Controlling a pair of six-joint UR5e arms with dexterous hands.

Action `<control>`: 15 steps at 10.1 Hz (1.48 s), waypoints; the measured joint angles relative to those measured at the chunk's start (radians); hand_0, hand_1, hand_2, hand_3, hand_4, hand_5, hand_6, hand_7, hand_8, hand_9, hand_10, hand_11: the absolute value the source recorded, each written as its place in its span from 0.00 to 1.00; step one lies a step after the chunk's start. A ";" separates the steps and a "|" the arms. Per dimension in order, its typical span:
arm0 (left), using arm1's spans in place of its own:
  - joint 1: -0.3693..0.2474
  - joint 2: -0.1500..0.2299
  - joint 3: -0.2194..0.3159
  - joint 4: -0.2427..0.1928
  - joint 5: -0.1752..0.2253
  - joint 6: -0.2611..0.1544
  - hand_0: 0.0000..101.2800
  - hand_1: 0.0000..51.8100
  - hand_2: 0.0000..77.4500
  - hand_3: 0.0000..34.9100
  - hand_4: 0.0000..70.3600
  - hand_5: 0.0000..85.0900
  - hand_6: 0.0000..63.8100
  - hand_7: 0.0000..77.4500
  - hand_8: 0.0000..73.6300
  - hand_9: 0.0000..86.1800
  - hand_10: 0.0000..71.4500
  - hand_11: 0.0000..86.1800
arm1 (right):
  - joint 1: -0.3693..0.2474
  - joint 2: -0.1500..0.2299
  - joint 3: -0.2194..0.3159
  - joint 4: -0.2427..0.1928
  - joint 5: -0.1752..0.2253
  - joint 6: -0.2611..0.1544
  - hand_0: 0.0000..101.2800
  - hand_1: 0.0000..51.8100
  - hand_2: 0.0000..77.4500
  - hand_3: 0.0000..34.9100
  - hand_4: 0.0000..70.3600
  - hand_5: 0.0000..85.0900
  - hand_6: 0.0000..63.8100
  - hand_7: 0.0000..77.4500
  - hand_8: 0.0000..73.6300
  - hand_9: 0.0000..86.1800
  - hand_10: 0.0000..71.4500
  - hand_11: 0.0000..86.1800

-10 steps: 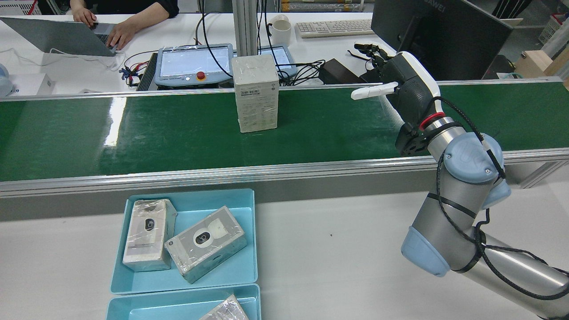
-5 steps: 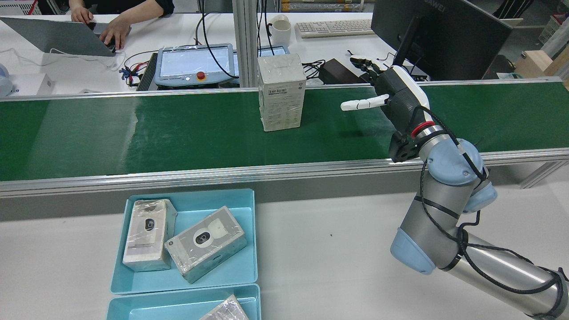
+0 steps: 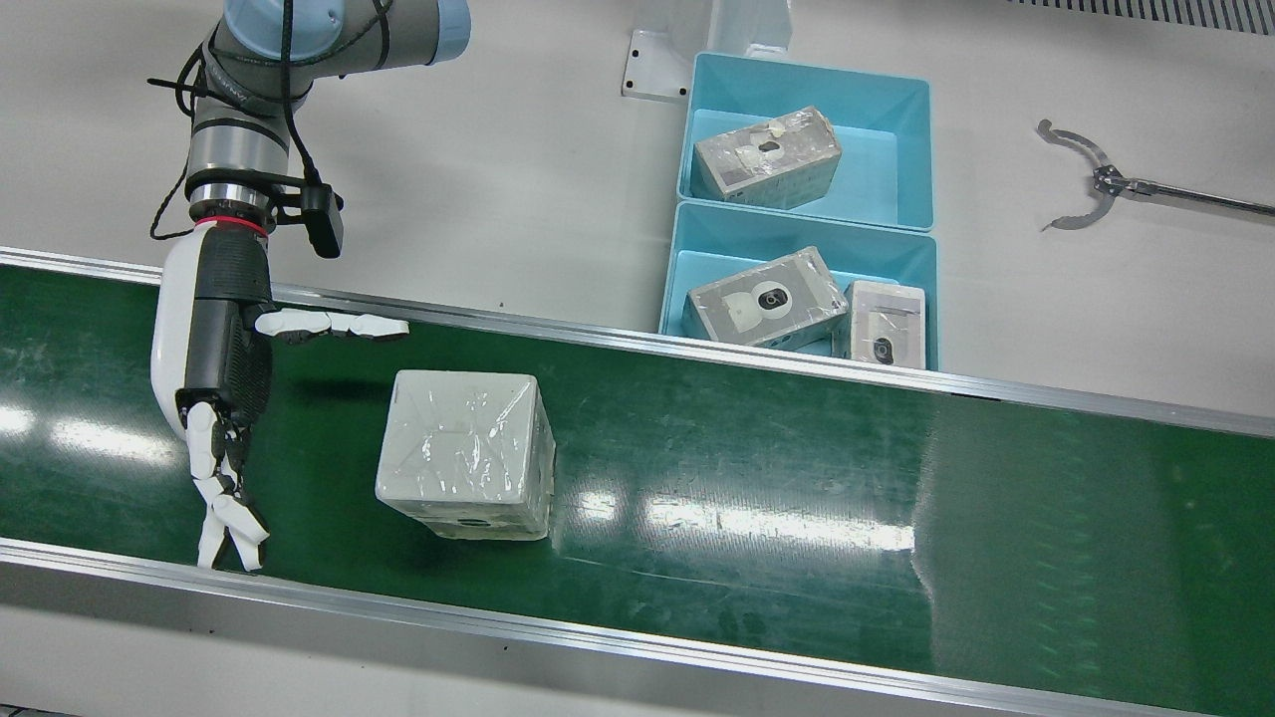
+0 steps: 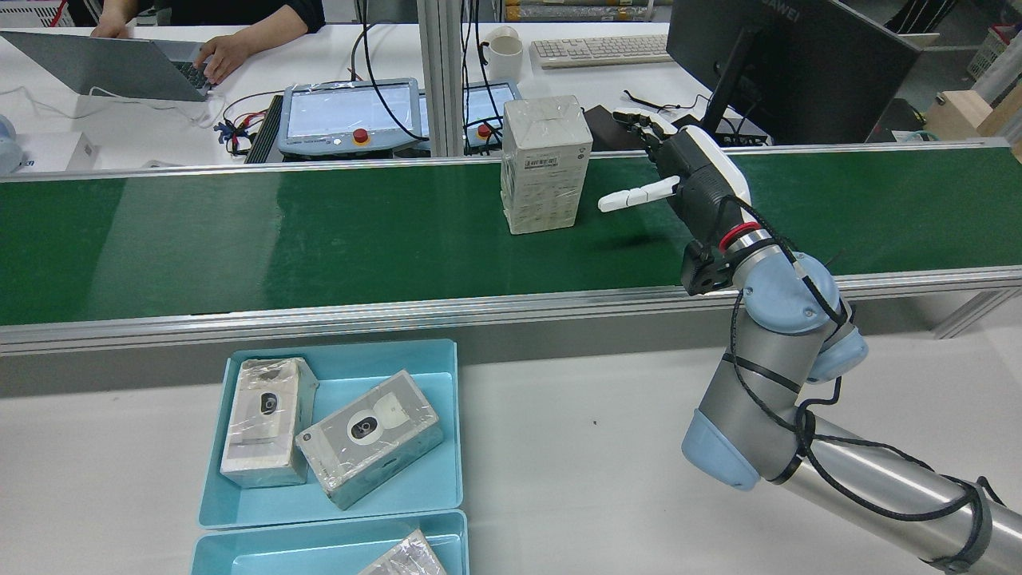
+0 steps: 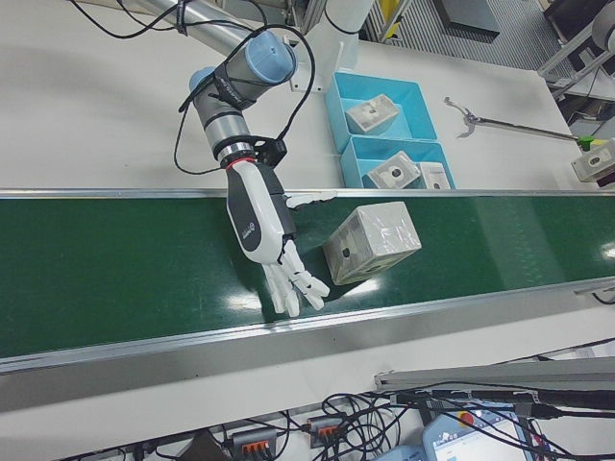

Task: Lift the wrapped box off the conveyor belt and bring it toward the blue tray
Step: 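Move the right hand toward the white wrapped box and close around it, then lift the wrapped box off the belt with the right hand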

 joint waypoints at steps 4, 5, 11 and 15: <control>0.000 0.000 0.000 0.000 0.000 0.000 0.00 0.00 0.01 0.00 0.00 0.01 0.00 0.00 0.01 0.00 0.01 0.01 | -0.004 0.014 -0.013 0.014 0.000 -0.005 0.46 0.23 0.11 0.07 0.03 0.27 0.05 0.04 0.01 0.02 0.00 0.01; 0.000 0.000 0.000 0.000 0.000 0.000 0.00 0.00 0.01 0.00 0.00 0.01 0.00 0.01 0.01 0.00 0.01 0.01 | -0.004 0.016 -0.013 0.015 0.001 -0.006 0.46 0.23 0.12 0.05 0.05 0.27 0.05 0.04 0.01 0.02 0.00 0.01; 0.000 0.000 0.000 0.000 0.000 0.000 0.00 0.00 0.01 0.00 0.00 0.01 0.00 0.00 0.01 0.01 0.01 0.01 | -0.007 0.026 -0.044 0.132 0.004 -0.006 0.46 0.27 0.17 0.02 0.07 0.30 0.11 0.06 0.01 0.02 0.00 0.01; 0.000 0.000 0.000 0.000 0.000 0.000 0.00 0.00 0.01 0.00 0.00 0.01 0.00 0.00 0.01 0.01 0.01 0.01 | -0.004 0.026 -0.047 0.161 0.004 -0.001 0.48 0.06 0.35 0.04 0.24 0.63 0.54 0.40 0.51 0.42 0.47 0.32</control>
